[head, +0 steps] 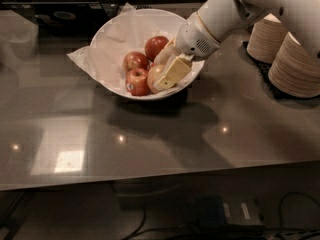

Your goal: Pick apple from white bowl

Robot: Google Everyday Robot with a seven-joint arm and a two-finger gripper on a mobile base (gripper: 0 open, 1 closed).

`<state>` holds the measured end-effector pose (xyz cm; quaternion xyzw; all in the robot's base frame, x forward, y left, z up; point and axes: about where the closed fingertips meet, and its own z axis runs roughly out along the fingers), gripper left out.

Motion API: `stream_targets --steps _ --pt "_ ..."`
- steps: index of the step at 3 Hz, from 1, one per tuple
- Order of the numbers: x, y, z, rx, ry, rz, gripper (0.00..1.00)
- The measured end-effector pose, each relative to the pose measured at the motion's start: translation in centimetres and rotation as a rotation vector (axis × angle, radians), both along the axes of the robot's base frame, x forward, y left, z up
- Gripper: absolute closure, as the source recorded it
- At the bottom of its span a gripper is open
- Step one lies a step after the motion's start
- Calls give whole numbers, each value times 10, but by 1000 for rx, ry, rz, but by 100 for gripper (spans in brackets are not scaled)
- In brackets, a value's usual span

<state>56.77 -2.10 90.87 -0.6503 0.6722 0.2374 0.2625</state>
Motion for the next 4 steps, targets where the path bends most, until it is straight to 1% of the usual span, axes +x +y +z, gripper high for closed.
stream_targets --steps 2,3,4 --pt "2 -4 -8 -4 14 -18 44" --pt "3 -4 -14 -3 29 -26 45" --pt "3 -4 -14 -3 29 -26 64"
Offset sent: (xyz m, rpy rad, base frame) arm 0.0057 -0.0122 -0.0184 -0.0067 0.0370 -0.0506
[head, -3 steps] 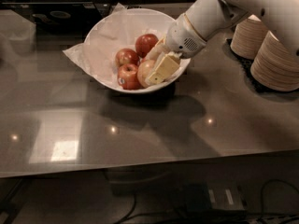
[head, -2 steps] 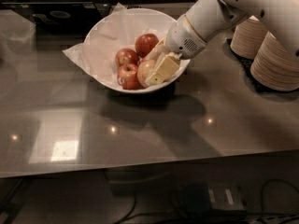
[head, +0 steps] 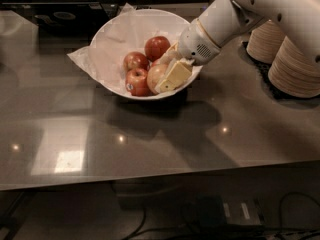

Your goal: Pick apple from white bowl

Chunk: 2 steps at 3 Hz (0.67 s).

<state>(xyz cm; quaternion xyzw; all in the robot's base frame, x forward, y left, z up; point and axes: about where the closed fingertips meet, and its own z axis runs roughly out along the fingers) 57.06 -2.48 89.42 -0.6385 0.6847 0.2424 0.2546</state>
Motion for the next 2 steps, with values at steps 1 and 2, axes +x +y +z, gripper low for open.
stream_targets --steps 1,2 --pt "0 0 0 0 0 0 88" --pt "0 0 0 0 0 0 100"
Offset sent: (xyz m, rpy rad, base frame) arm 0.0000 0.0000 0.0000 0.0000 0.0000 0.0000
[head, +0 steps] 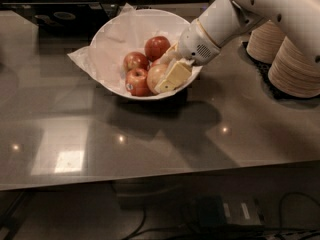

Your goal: Pick apple from white bowl

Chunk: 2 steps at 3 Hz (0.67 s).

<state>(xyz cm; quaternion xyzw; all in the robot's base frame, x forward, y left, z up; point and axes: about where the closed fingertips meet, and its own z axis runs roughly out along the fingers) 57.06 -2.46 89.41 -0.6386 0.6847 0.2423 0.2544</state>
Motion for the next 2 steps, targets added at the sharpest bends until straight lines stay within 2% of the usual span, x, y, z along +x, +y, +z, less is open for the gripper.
stream_targets --steps 1,2 --pt "0 0 3 0 0 0 100" --pt "-1 -6 8 36 -1 -1 100"
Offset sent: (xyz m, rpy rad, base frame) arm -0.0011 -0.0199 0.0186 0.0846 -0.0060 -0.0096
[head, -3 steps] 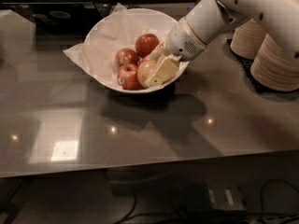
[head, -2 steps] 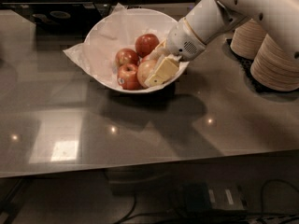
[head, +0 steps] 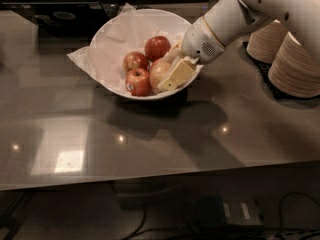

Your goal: Pick apple from white bowl

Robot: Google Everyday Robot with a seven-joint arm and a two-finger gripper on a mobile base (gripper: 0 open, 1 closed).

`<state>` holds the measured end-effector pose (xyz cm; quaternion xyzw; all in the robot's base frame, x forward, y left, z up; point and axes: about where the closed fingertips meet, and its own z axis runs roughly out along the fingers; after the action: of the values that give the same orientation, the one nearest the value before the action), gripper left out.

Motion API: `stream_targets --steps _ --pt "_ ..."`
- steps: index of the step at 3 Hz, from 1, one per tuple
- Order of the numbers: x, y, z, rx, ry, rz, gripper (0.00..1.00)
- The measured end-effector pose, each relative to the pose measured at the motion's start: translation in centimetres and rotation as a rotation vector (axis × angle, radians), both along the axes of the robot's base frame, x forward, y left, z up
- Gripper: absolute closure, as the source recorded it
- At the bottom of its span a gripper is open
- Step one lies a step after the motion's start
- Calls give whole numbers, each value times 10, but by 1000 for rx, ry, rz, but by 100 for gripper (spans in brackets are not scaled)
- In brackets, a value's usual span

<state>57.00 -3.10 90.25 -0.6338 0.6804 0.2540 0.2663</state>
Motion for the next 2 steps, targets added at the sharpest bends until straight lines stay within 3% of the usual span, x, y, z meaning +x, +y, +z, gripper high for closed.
stream_targets --steps 2 --pt "3 -11 20 64 -16 -6 100"
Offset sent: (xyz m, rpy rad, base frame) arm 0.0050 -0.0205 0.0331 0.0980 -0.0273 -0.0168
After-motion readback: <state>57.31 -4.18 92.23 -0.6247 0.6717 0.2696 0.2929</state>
